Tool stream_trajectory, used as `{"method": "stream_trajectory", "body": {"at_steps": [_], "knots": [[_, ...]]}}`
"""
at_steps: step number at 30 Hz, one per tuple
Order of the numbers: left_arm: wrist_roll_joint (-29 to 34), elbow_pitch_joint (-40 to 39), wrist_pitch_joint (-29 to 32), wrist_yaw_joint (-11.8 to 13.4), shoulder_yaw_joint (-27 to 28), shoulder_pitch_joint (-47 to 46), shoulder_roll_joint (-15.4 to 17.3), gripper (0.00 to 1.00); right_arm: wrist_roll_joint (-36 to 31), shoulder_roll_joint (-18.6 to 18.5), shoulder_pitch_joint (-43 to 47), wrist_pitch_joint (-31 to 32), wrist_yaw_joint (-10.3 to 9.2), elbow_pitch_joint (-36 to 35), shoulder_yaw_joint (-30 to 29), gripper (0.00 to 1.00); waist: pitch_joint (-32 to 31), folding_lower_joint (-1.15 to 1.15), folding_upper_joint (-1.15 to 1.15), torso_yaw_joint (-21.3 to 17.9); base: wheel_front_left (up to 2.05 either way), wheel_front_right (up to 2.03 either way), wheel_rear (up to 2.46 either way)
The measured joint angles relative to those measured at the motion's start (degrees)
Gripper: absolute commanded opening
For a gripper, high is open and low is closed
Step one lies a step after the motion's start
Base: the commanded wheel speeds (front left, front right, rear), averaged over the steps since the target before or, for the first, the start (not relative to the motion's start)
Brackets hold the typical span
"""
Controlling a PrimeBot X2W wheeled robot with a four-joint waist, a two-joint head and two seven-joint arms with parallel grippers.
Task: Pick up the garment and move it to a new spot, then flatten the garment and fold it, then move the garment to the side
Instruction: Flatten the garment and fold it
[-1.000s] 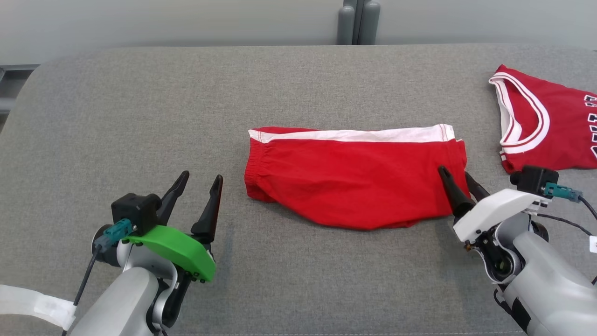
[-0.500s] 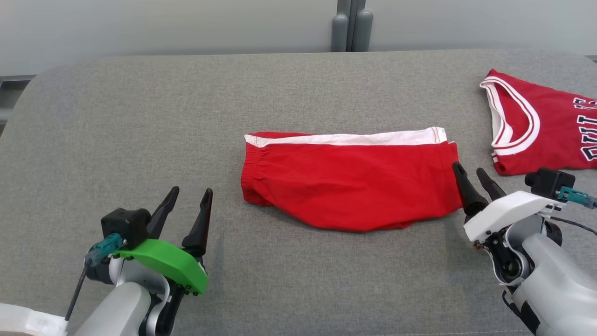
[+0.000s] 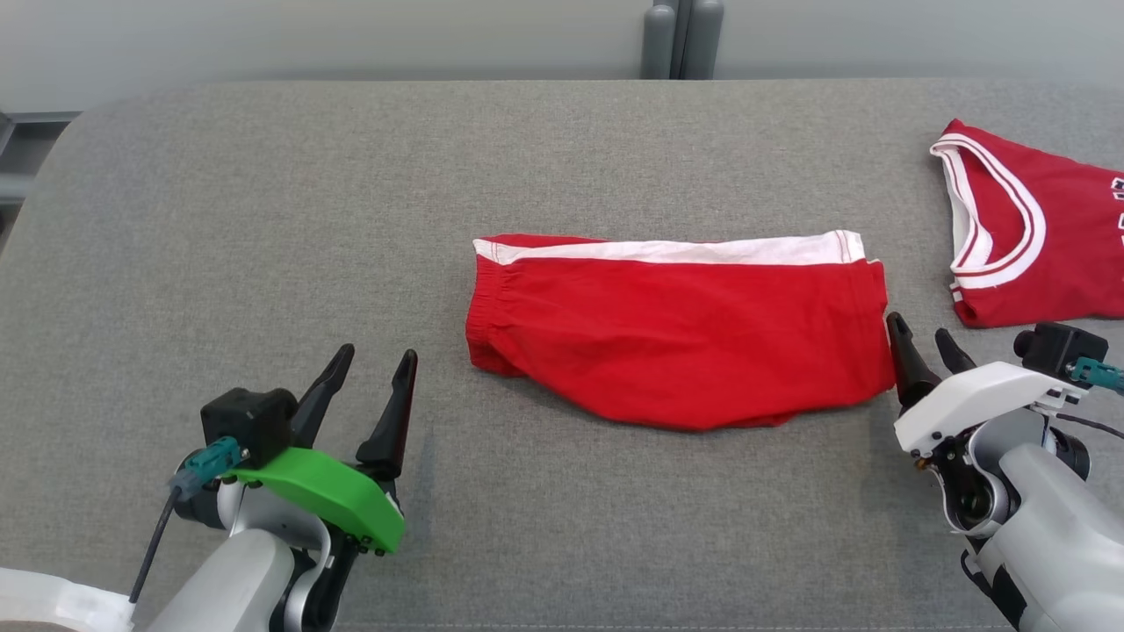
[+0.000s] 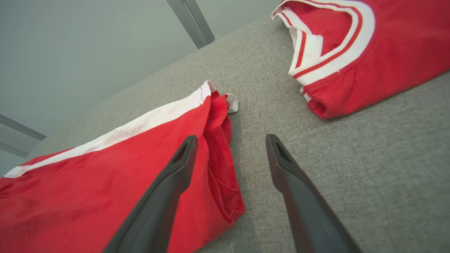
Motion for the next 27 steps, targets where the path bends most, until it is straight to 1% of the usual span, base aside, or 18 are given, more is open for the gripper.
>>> {"method": "stream_trajectory", "body": {"at_steps": [7,16,19,23,25,26,27], "knots": [[0.2,-0.9,0.7,0.0,0.0,0.0,0.1,1.00,1.1,0.4,-1.8,0.6,0.23,1.7,-0.2,1.00,1.1,0.00,0.00,1.6,0.00,0.00,0.00],[0.6,-1.6,1.3,0.1,0.0,0.0,0.3,1.00,3.0,1.2,-2.6,3.6,0.86,6.0,-0.5,1.00,2.3,0.00,0.00,3.6,0.00,0.00,0.00],[0.6,-1.6,1.3,0.5,0.3,0.0,0.4,1.00,3.2,2.0,-2.8,4.1,1.86,6.4,-0.3,1.00,2.4,0.00,0.00,3.9,0.00,0.00,0.00],[0.6,-1.7,1.3,0.5,0.4,0.0,0.5,1.00,3.9,2.5,-3.4,4.5,3.68,6.7,-0.2,1.00,2.3,0.00,0.00,4.0,0.00,0.00,0.00],[0.6,-1.7,1.3,0.6,0.4,0.0,0.5,1.00,4.0,2.7,-3.5,4.5,3.88,6.9,-0.2,1.00,2.2,0.00,0.00,4.0,0.00,0.00,0.00],[0.6,-1.7,1.3,0.6,0.4,0.0,0.5,1.00,4.1,2.8,-3.5,4.5,4.17,7.1,-0.2,0.73,2.2,0.00,0.00,4.0,0.00,0.00,0.00],[0.6,-1.7,1.3,0.6,0.4,0.0,0.5,1.00,4.3,2.8,-3.5,4.5,4.35,7.2,-0.2,0.41,2.1,0.00,0.00,3.9,0.00,0.00,0.00]]}}
